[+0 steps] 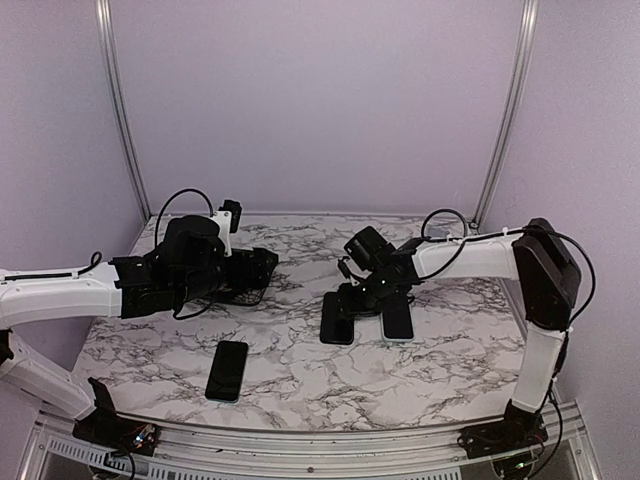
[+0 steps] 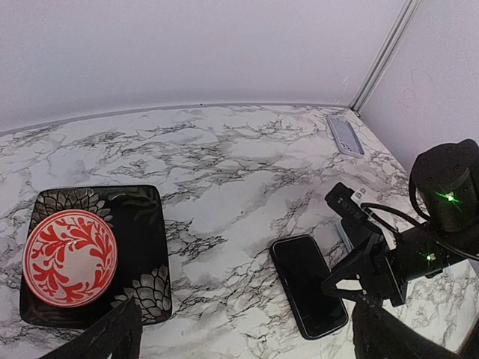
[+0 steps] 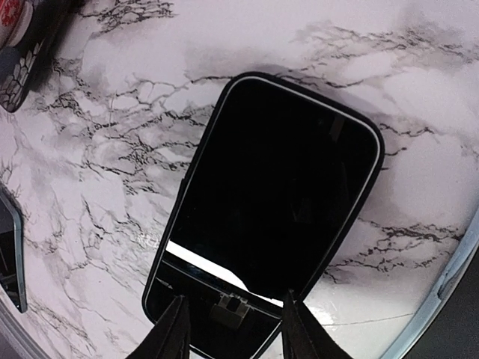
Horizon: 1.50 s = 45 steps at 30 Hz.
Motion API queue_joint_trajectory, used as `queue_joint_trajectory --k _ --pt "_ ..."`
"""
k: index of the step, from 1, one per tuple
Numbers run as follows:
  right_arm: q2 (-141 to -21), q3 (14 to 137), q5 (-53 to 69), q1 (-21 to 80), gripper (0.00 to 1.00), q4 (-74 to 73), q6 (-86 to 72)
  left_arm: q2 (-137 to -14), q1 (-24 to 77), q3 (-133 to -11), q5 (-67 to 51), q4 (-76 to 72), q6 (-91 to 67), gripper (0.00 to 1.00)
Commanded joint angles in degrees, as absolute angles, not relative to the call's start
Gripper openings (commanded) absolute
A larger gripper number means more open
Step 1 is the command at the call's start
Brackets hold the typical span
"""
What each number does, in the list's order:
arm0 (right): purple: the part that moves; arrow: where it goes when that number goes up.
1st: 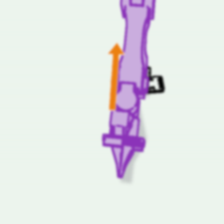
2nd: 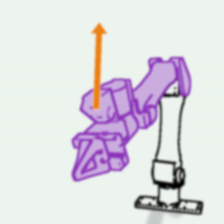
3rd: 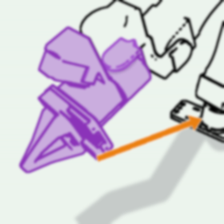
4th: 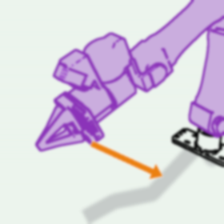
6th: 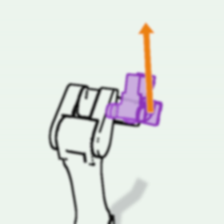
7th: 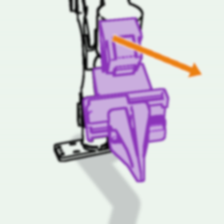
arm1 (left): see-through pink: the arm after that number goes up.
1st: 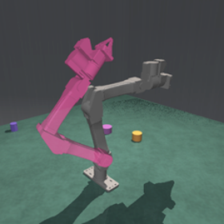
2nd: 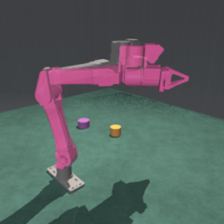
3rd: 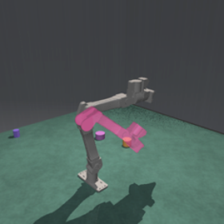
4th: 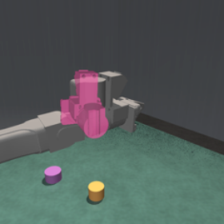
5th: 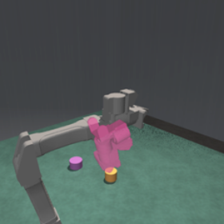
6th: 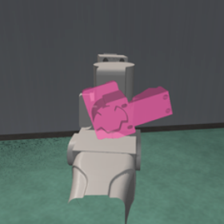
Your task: Put the phone into the phone case
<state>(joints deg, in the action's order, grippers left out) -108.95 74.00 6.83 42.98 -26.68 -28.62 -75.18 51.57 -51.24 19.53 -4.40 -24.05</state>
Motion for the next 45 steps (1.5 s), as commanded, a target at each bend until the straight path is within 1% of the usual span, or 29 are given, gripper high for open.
queue_joint_trajectory --k 1,4,7,10,13,17,18,21,23,28,32,38,40,45 --pt "-107.78 72.98 2.13 44.45 0.4 -30.28 -29.1 -75.41 51.07 -51.23 19.16 -3.5 -23.57 0.99" --pt "-108.82 72.95 2.71 44.83 0.4 -30.07 -29.04 -75.73 50.93 -51.37 19.06 -3.59 -23.56 0.99" --pt "-107.7 73.79 -1.53 44.84 0.38 -31.04 -28.94 -75.98 50.85 -51.59 18.9 -3.63 -23.27 0.99" --pt "-105.44 76.44 -6.16 43.24 0.41 -33.04 -27.14 -76.15 50.59 -51.66 19.61 -3.63 -22.41 0.99" --pt "-103.77 79.59 -9.73 38.37 0.42 -34.76 -24.46 -76.82 50.01 -52.08 20.46 -3.53 -21.27 0.99" --pt "-103.87 82.7 -17.13 27.17 0.5 -32.12 -20.96 -78.21 48.5 -53.34 20.74 -3.41 -20.64 0.99" --pt "-104.91 84.0 -17.98 24.59 0.53 -31.53 -20.13 -78.8 48.13 -53.66 20.81 -3.47 -20.39 0.99" --pt "-110.5 89.55 -16.29 17.14 0.56 -30.65 -18.66 -80.38 46.96 -54.74 21.07 -3.57 -19.39 0.99" --pt "-115.31 94.76 -16.03 13.83 0.6 -30.78 -17.8 -81.69 46.31 -55.64 21.05 -3.39 -18.89 0.99" --pt "-129.2 111.23 -14.15 8.98 0.6 -34.02 -17.57 -85.27 45.02 -57.44 19.85 -2.87 -18.88 0.99" --pt "-136.28 119.84 -14.46 8.06 0.57 -33.93 -17.34 -87.68 44.28 -58.53 18.48 -2.78 -19.4 0.99" --pt "-142.78 123.4 -10.21 8.03 0.51 -32.58 -17.83 -90.03 43.71 -59.9 16.61 -2.51 -19.67 0.99" --pt "-144.34 123.44 -10.4 8.04 0.44 -33.36 -17.78 -90.37 43.5 -60.1 16.36 -2.39 -19.77 0.99" --pt "-144.74 122.39 -10.26 8.24 0.16 -36.58 -16.1 -90.48 43.16 -60.16 16.09 -2.37 -20.08 0.99"
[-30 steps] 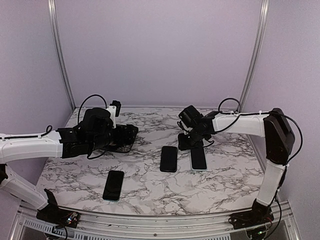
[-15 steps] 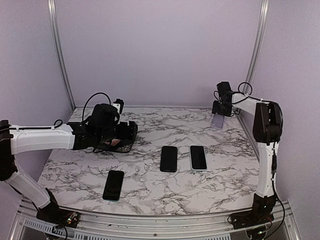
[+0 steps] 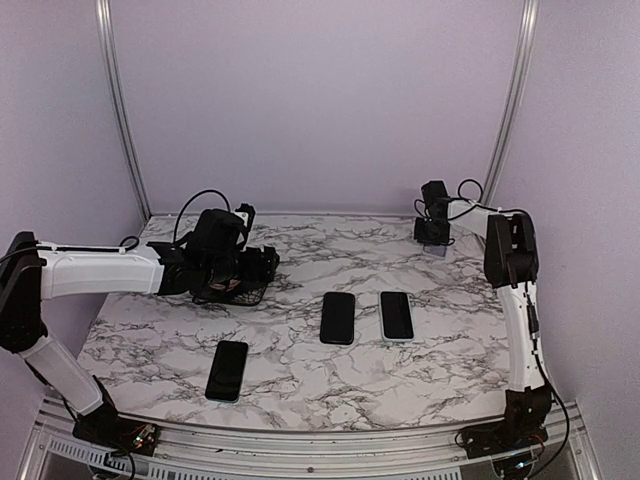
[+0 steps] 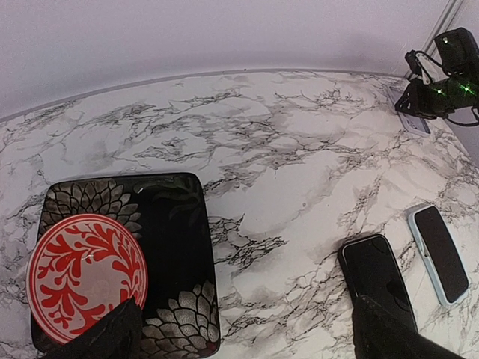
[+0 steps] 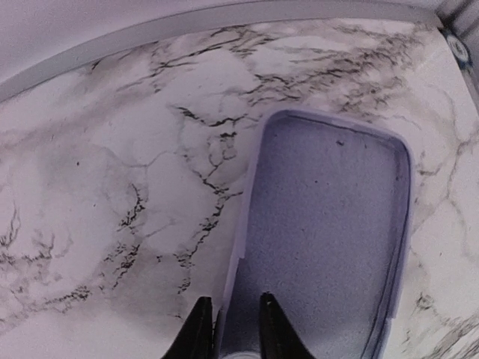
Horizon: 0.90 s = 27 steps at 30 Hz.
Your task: Put the phone into the phone case
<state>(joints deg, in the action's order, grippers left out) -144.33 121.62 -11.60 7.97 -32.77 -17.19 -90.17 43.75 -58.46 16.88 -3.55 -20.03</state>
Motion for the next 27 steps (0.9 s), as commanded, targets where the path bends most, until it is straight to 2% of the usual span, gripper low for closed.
queue_joint_trajectory --k 1,2,7,11,20,27 --pt "-144.17 121.84 -9.79 8.26 0.09 -36.64 -15.58 -90.52 43.09 -60.24 15.94 -2.37 -20.11 0.99" --pt "-143.42 121.44 -9.08 8.26 0.0 -36.89 -14.99 -90.59 42.99 -60.35 15.77 -2.29 -20.28 0.99" --pt "-136.28 118.58 -6.07 8.56 0.0 -37.43 -11.42 -90.17 42.81 -60.86 14.46 -2.36 -21.23 0.99" --pt "-125.28 109.54 -3.44 11.21 0.0 -32.35 -5.13 -88.8 42.3 -60.69 13.28 -2.37 -22.16 0.99" --pt "-98.29 79.31 11.82 27.68 0.0 -15.97 12.8 -80.09 38.66 -57.42 14.15 -2.11 -22.46 0.99" --pt "-89.35 64.74 18.14 47.5 0.0 -16.58 34.3 -73.99 35.4 -53.56 15.74 -1.26 -22.62 0.99"
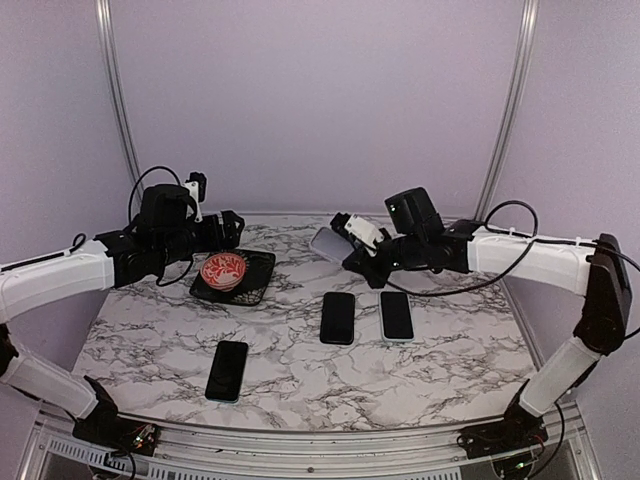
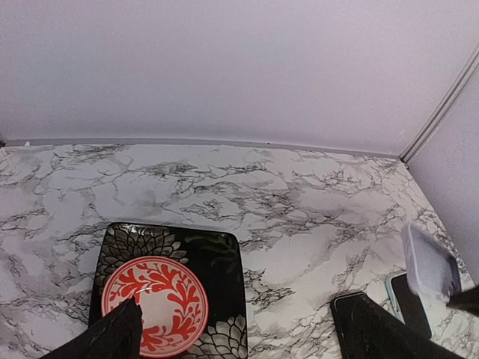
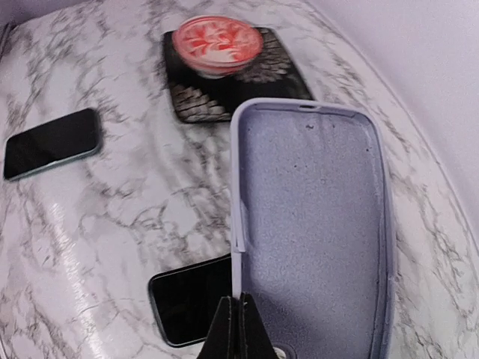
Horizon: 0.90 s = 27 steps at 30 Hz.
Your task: Put the phone into the phone case
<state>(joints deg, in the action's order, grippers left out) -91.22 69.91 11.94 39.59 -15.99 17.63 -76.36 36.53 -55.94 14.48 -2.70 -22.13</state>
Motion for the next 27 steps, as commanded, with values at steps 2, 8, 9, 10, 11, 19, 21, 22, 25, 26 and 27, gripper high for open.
queue_joint_trajectory --k 2,8,9,10,11,19,21,22,25,26,27 --pt "-89.04 61.67 23.83 51.59 0.0 -19.04 44.13 -73.57 35.18 -52.91 15.18 -1.23 -22.94 0.99" --pt "-92.65 61.45 28.68 59.36 0.0 -26.85 60.41 -75.16 35.16 -50.71 7.86 -2.15 -27.37 0.94" --pt "-93.79 62.04 27.95 59.97 0.0 -27.53 62.09 -75.94 35.23 -50.42 5.67 -2.37 -27.9 0.9" --pt "-95.06 62.73 26.99 60.49 0.0 -28.75 63.75 -76.88 35.29 -50.15 3.07 -2.46 -28.05 0.86" --pt "-96.56 63.53 25.83 61.04 0.0 -29.59 65.24 -77.92 35.37 -50.1 0.92 -2.47 -28.04 0.82" --pt "-104.87 68.8 21.03 61.89 0.15 -34.07 72.27 -80.61 39.88 -49.31 -1.67 1.62 -24.3 0.73" --pt "-104.23 69.6 20.83 61.92 0.19 -33.63 71.05 -80.62 42.09 -49.23 -0.48 3.45 -22.85 0.72" --pt "-103.35 69.35 20.69 61.95 0.21 -32.94 69.67 -80.76 43.21 -49.03 -0.41 4.19 -22.29 0.7" --pt "-99.25 66.8 20.64 61.92 0.24 -29.62 62.06 -82.05 46.84 -48.16 -1.96 5.71 -21.86 0.58" --pt "-97.54 65.52 21.17 61.91 0.24 -28.32 58.13 -82.61 47.86 -47.98 -2.56 6.77 -21.62 0.53" --pt "-95.38 63.72 21.84 61.96 0.23 -26.53 53.26 -83.06 49.0 -47.8 -2.7 7.79 -21.32 0.49"
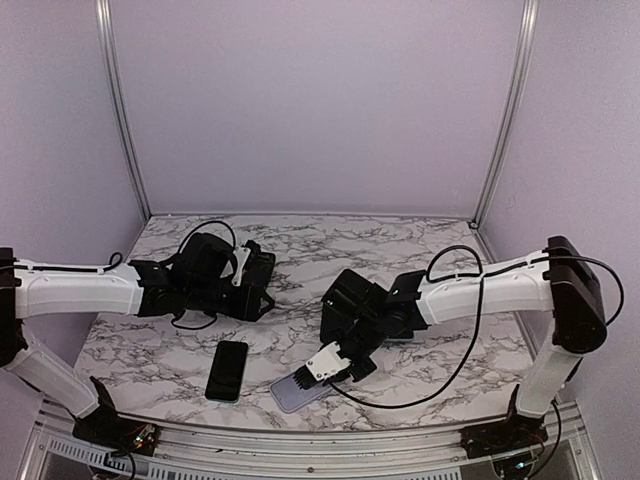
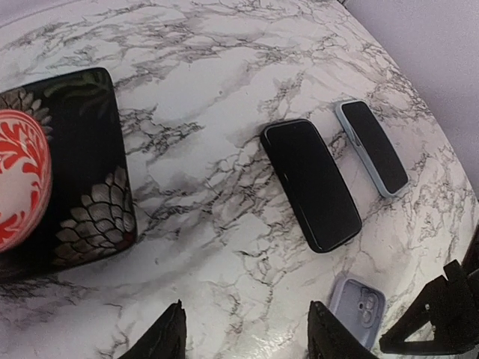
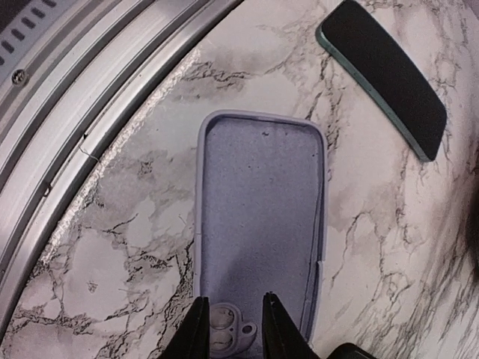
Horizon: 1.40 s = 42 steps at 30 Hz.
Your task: Put the phone into the phone case
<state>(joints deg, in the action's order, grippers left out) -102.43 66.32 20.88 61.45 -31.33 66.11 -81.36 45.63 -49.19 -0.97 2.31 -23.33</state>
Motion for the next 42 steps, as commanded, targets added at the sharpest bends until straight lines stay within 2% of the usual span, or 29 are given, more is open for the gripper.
queue_joint_trajectory --k 1,4,6,9,13,22,30,42 --pt "-93.14 61.47 22.67 61.96 0.21 -24.27 48.7 -83.41 49.95 -47.61 -2.72 8.68 -20.86 0.45" --pt "-84.49 52.92 22.56 62.26 0.1 -13.36 30.17 -84.26 52.77 -47.05 -2.83 11.74 -19.06 0.42" --pt "-79.78 47.0 16.36 62.31 0.0 -6.36 11.74 -84.93 54.05 -46.9 -3.49 13.77 -18.81 0.4" --pt "-77.58 42.41 10.17 62.31 0.0 -5.42 -15.98 -85.47 55.35 -45.6 -5.94 15.03 -19.92 0.32" --pt "-81.13 39.06 14.1 62.44 0.0 -5.27 -34.54 -85.76 56.81 -43.23 -5.49 15.32 -21.22 0.28" --pt "-93.01 41.98 11.89 63.17 0.0 -8.21 -40.6 -92.61 61.86 -44.38 -6.4 18.39 -19.61 0.21" --pt "-105.06 56.24 6.07 59.62 0.0 -15.33 -36.44 -93.38 63.27 -43.87 -9.53 18.81 -19.37 0.2" --pt "-108.2 70.71 0.58 56.93 0.0 -19.95 -28.78 -90.25 62.89 -47.46 -0.74 18.85 -20.05 0.21"
